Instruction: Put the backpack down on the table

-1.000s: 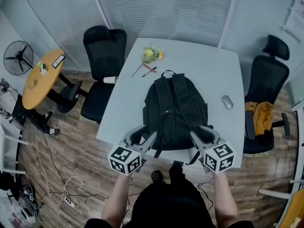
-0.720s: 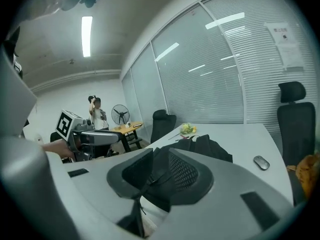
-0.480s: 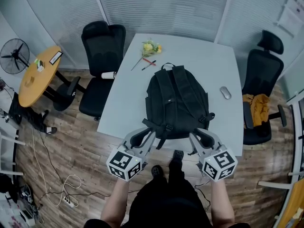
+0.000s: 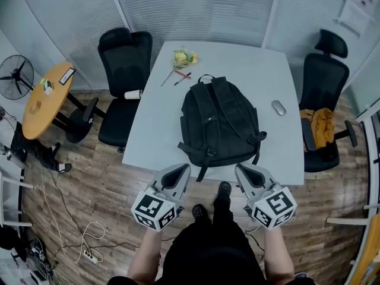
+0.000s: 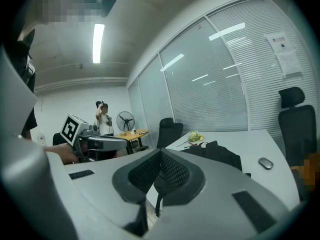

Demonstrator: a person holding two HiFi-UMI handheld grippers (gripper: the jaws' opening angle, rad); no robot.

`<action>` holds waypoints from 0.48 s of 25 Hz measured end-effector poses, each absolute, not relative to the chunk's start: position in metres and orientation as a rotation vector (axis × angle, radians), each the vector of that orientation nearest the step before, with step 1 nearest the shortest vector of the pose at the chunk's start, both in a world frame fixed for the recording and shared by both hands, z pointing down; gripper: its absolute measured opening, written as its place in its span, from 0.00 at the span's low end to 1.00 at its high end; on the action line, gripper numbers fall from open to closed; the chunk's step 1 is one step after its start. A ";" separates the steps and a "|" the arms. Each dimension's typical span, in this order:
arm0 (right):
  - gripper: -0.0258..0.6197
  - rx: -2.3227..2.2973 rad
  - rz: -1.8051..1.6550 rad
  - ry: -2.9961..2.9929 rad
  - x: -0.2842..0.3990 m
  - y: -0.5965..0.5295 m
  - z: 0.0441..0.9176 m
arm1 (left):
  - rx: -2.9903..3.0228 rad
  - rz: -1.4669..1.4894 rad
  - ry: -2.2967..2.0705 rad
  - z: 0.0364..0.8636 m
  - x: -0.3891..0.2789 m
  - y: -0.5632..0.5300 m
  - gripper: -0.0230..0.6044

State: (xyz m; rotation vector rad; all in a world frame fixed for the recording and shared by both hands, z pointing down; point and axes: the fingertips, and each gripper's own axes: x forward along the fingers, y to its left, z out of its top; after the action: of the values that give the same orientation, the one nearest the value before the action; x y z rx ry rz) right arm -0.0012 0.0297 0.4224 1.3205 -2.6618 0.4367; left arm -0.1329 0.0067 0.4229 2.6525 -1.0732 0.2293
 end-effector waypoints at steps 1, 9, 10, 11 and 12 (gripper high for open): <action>0.05 1.313 0.428 -2.667 -0.003 0.031 0.421 | 2.657 0.226 -1.072 0.421 -0.133 0.007 0.04; 0.05 1.268 0.410 -2.661 -0.014 0.036 0.423 | 2.681 0.234 -1.040 0.418 -0.132 0.006 0.04; 0.05 1.272 0.414 -2.660 -0.014 0.035 0.424 | 2.680 0.236 -1.034 0.418 -0.132 0.006 0.04; 0.05 1.276 0.416 -2.658 -0.015 0.035 0.424 | 2.680 0.237 -1.027 0.418 -0.131 0.005 0.04; 0.05 1.279 0.418 -2.656 -0.015 0.034 0.424 | 2.682 0.238 -1.020 0.418 -0.131 0.004 0.04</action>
State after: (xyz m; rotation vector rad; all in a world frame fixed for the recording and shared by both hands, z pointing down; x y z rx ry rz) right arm -0.0154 0.0344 0.4244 1.2794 -2.6561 0.4180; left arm -0.1310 0.0042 0.4183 2.6821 -1.0202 0.2379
